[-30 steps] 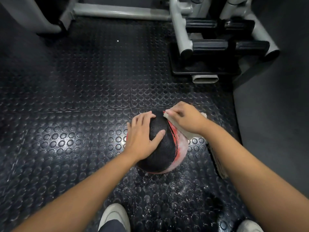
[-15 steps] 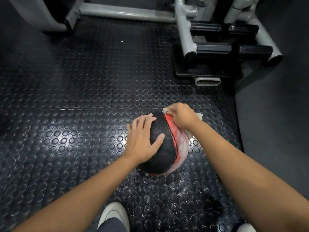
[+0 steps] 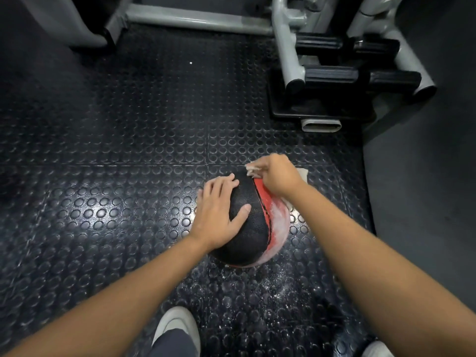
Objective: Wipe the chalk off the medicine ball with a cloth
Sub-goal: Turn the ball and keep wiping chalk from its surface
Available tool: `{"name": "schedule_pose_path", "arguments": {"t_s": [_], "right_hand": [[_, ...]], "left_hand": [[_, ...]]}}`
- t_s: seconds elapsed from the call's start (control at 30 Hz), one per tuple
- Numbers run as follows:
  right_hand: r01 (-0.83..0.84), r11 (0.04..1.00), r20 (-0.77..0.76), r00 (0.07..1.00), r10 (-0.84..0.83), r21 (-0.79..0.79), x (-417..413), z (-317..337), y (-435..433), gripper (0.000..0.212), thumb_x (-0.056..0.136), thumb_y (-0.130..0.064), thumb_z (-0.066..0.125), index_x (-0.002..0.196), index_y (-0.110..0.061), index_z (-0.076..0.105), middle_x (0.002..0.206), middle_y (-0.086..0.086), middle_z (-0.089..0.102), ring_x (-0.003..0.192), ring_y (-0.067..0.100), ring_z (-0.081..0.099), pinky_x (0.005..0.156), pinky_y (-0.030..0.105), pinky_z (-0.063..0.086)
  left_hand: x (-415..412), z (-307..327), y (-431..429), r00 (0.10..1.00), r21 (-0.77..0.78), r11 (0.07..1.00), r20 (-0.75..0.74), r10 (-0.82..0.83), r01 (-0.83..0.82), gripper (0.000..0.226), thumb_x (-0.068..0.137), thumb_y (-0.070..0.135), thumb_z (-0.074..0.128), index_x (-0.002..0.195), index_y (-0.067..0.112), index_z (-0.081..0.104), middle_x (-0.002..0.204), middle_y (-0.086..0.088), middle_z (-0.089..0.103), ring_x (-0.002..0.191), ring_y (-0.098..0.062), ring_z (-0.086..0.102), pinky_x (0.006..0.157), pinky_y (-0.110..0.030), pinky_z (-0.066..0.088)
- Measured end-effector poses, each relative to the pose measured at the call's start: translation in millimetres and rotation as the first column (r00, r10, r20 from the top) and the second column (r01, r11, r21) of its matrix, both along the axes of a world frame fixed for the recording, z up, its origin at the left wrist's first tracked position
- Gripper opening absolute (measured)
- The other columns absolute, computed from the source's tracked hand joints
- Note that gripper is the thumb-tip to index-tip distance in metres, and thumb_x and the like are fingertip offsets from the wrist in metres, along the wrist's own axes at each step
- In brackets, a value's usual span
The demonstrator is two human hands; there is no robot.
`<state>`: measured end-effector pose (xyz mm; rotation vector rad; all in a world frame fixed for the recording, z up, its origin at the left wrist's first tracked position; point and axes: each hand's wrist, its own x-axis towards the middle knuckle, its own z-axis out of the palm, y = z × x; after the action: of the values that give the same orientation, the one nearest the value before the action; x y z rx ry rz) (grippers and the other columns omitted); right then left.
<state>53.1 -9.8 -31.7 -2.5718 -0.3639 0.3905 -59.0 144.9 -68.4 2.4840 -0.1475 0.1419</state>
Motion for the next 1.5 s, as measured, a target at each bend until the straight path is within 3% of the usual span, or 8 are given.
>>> {"name": "schedule_pose_path", "arguments": {"t_s": [0.17,0.4,0.57,0.7,0.97,1.17,1.3,1.5], "right_hand": [[-0.004,1.0,-0.061,0.998,0.004,-0.001,8.3,0.3,-1.4,0.032,0.092,0.0,0.056,0.108,-0.021,0.074,0.111,0.005,0.072,0.095,0.019,0.069,0.086,0.036,0.057],[-0.036,0.998,0.23,0.973,0.025,0.045,-67.0,4.2,-35.0,0.049,0.083,0.01,0.058,0.108,-0.03,0.073,0.116,-0.007,0.07,0.096,0.022,0.067,0.096,0.028,0.043],[0.078,0.989,-0.05,0.996,-0.072,0.127,-5.7,7.1,-6.4,0.029,0.089,0.002,0.06,0.106,-0.017,0.074,0.102,0.001,0.073,0.073,0.0,0.068,0.067,0.02,0.057],[0.06,0.998,-0.086,0.995,-0.059,0.008,14.0,0.8,3.0,0.029,0.092,-0.016,0.062,0.121,-0.016,0.064,0.12,0.007,0.066,0.112,0.023,0.058,0.094,0.036,0.047],[0.033,0.987,0.078,0.996,-0.046,0.156,-74.8,26.3,-37.5,0.009,0.089,-0.013,0.065,0.09,-0.011,0.073,0.093,-0.005,0.055,0.081,0.011,0.057,0.071,0.015,0.043],[0.142,0.982,0.063,0.987,-0.151,0.127,-21.0,12.7,-8.7,0.013,0.086,-0.016,0.071,0.098,-0.01,0.071,0.095,-0.004,0.054,0.089,0.013,0.057,0.08,0.03,0.05],[0.036,0.997,-0.023,0.999,-0.037,-0.069,26.3,1.8,5.5,0.013,0.085,-0.016,0.072,0.096,-0.012,0.075,0.093,0.006,0.071,0.089,0.023,0.065,0.075,0.035,0.054],[-0.054,0.998,-0.115,0.992,0.049,-0.041,35.8,8.7,-19.6,0.031,0.085,-0.035,0.071,0.08,-0.005,0.069,0.075,0.005,0.061,0.076,0.016,0.056,0.068,0.034,0.046]], "left_hand": [[7.9,0.9,-1.0,0.999,-0.022,0.999,-0.033,0.03,-0.031,0.06,0.086,0.059,0.037,0.128,0.017,0.048,0.14,0.001,0.044,0.126,-0.022,0.037,0.102,-0.052,0.037],[7.4,-2.8,1.7,0.999,-0.038,0.999,-0.03,0.012,-0.013,0.059,0.087,0.058,0.038,0.129,0.017,0.047,0.14,0.0,0.044,0.126,-0.022,0.038,0.102,-0.052,0.037],[-0.2,-1.4,-1.1,1.0,-0.004,1.0,0.007,-0.003,0.003,0.058,0.087,0.055,0.04,0.128,0.014,0.048,0.138,-0.001,0.046,0.125,-0.023,0.039,0.101,-0.053,0.038],[1.4,-2.4,-0.5,1.0,-0.026,1.0,0.002,0.009,-0.009,0.058,0.086,0.055,0.041,0.127,0.015,0.048,0.138,0.0,0.046,0.124,-0.023,0.039,0.1,-0.052,0.038],[8.9,3.4,-3.1,0.997,-0.023,0.999,-0.069,0.031,-0.033,0.061,0.085,0.06,0.036,0.129,0.019,0.045,0.139,0.003,0.043,0.124,-0.02,0.036,0.099,-0.051,0.039],[0.0,3.3,-5.0,1.0,0.043,0.999,-0.021,-0.003,0.004,0.061,0.088,0.056,0.039,0.13,0.013,0.048,0.139,-0.002,0.045,0.123,-0.023,0.038,0.1,-0.05,0.039],[-1.9,2.5,-6.9,1.0,0.045,0.999,-0.004,-0.002,0.002,0.061,0.088,0.055,0.04,0.129,0.011,0.049,0.136,-0.004,0.046,0.121,-0.024,0.038,0.1,-0.051,0.039],[9.8,3.0,-7.1,0.999,0.0,0.999,-0.038,0.036,-0.036,0.063,0.087,0.06,0.035,0.128,0.015,0.047,0.134,-0.002,0.045,0.118,-0.023,0.037,0.097,-0.05,0.041]]}}
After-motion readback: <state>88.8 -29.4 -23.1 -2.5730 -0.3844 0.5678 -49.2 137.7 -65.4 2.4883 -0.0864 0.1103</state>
